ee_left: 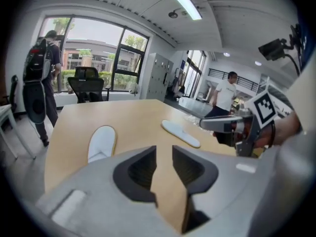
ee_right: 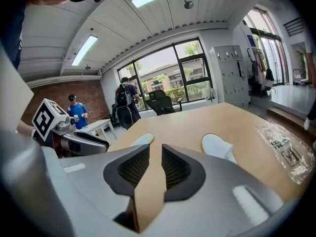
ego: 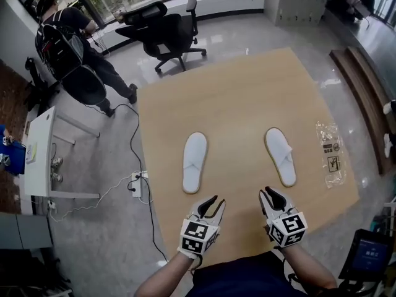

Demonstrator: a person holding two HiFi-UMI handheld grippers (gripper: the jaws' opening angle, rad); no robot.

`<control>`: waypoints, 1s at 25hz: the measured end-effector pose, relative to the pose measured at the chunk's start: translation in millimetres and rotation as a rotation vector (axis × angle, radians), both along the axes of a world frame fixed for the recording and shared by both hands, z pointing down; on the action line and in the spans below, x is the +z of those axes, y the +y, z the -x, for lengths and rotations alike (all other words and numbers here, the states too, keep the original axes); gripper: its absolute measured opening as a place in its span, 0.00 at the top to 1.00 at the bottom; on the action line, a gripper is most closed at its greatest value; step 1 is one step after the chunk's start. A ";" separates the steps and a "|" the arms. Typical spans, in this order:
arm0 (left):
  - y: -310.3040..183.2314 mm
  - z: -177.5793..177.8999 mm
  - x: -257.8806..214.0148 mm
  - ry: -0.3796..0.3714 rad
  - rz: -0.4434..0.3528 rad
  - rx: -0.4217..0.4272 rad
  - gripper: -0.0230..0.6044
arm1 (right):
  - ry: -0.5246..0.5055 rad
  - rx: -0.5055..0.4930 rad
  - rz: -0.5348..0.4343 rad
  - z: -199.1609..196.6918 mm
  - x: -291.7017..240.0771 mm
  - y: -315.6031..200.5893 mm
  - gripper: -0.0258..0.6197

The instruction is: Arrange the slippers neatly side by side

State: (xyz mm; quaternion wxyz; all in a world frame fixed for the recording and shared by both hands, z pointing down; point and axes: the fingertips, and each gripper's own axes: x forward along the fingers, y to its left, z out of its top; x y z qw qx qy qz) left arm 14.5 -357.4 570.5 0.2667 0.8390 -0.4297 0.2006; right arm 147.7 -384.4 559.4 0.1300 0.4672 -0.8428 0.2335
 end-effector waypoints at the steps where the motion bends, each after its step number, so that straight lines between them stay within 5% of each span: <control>1: -7.8 1.1 5.4 -0.023 -0.005 -0.004 0.79 | 0.010 0.004 -0.001 -7.9 5.9 -7.7 0.81; 6: -52.1 30.4 27.8 -0.132 -0.028 -0.073 0.69 | 0.107 0.038 -0.011 -53.8 34.5 -47.4 0.72; 14: -101.1 95.8 74.6 -0.236 0.071 -0.196 0.52 | 0.201 0.128 0.057 -124.0 91.2 -89.0 0.58; 25: -149.5 151.6 127.5 -0.345 0.177 -0.242 0.52 | 0.267 0.159 0.150 -162.7 151.6 -129.8 0.56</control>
